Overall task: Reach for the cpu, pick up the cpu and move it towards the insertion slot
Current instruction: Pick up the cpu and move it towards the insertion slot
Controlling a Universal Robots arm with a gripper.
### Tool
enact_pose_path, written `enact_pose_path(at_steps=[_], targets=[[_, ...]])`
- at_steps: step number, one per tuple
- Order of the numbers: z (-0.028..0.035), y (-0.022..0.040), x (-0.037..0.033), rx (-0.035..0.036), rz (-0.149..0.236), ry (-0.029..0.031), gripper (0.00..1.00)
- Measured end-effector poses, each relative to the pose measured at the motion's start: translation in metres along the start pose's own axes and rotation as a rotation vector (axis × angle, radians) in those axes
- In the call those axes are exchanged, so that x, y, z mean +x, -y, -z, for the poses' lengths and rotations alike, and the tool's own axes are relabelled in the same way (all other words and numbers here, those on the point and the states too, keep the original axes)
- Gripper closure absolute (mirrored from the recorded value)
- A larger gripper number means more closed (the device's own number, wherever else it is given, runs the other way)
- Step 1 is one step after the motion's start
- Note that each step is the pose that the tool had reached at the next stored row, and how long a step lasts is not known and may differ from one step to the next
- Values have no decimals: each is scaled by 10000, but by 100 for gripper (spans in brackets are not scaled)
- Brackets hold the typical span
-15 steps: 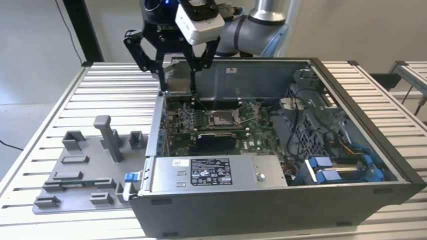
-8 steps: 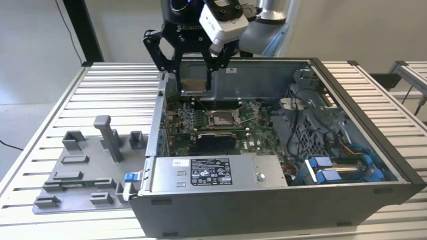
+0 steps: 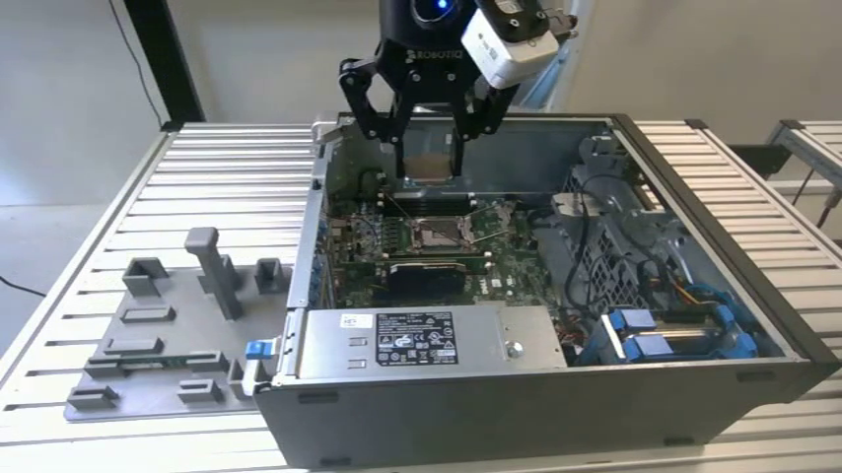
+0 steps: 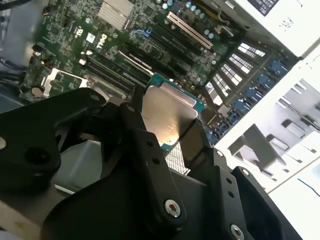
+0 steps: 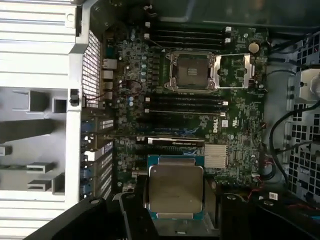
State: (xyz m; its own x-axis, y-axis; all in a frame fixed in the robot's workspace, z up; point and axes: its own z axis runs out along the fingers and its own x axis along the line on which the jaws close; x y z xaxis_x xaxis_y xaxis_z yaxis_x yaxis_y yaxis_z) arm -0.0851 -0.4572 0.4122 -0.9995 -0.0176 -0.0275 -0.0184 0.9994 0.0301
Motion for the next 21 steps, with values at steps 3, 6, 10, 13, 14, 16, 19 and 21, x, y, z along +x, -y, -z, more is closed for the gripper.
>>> enact_pose_path(at_steps=[3, 6, 10, 13, 14, 16, 19, 21], targets=[[-3, 2, -135, 0, 0, 0, 100], [-8, 5, -268, -1, 1, 0, 100], [-10, 8, -384, 0, 0, -1, 100], [-10, 7, -385, 0, -2, 0, 100], [-10, 7, -387, -1, 0, 0, 100], [-11, 6, -388, 0, 0, 0, 100], [-13, -53, -389, 0, 0, 0, 100], [-16, -109, -390, 3, 1, 0, 100]])
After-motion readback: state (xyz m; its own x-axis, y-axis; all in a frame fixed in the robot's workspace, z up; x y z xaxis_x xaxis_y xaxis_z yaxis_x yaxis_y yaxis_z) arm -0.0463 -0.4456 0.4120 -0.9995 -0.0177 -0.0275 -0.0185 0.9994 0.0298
